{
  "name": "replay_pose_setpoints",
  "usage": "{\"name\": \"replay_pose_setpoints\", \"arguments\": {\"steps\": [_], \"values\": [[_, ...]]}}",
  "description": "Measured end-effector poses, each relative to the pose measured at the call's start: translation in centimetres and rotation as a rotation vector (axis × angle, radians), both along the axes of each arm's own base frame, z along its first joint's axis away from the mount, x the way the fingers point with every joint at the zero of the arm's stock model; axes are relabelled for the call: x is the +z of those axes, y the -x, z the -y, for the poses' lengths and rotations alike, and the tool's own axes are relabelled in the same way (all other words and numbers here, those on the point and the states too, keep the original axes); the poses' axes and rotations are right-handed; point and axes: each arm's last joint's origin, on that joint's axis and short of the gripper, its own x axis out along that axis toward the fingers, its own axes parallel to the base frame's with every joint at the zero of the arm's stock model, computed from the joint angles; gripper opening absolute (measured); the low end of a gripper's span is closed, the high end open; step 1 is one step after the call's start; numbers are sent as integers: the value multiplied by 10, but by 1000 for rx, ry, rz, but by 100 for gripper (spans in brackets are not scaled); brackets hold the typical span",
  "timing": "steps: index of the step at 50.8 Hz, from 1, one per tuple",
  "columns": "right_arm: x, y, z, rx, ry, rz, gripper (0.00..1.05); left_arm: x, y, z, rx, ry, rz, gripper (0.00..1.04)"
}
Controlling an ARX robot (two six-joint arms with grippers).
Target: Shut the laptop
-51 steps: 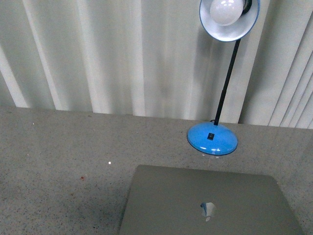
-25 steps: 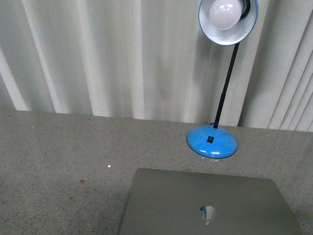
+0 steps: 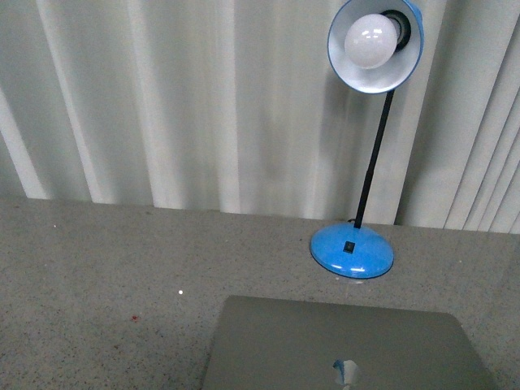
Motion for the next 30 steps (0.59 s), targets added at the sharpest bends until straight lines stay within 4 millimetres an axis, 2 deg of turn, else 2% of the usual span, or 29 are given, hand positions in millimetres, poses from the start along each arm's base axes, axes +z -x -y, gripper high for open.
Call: {"name": "replay_pose_setpoints", "arguments": {"steps": [6,25,30], "values": [[-7,2,0,0,0,8,3,0,2,0,0,0,2,4],[-7,9,0,1,0,11,3,-3,17,0,0,0,-2,4],[-11,19,0,0,0,-8,3,-3,17,0,0,0,-6,4]]}}
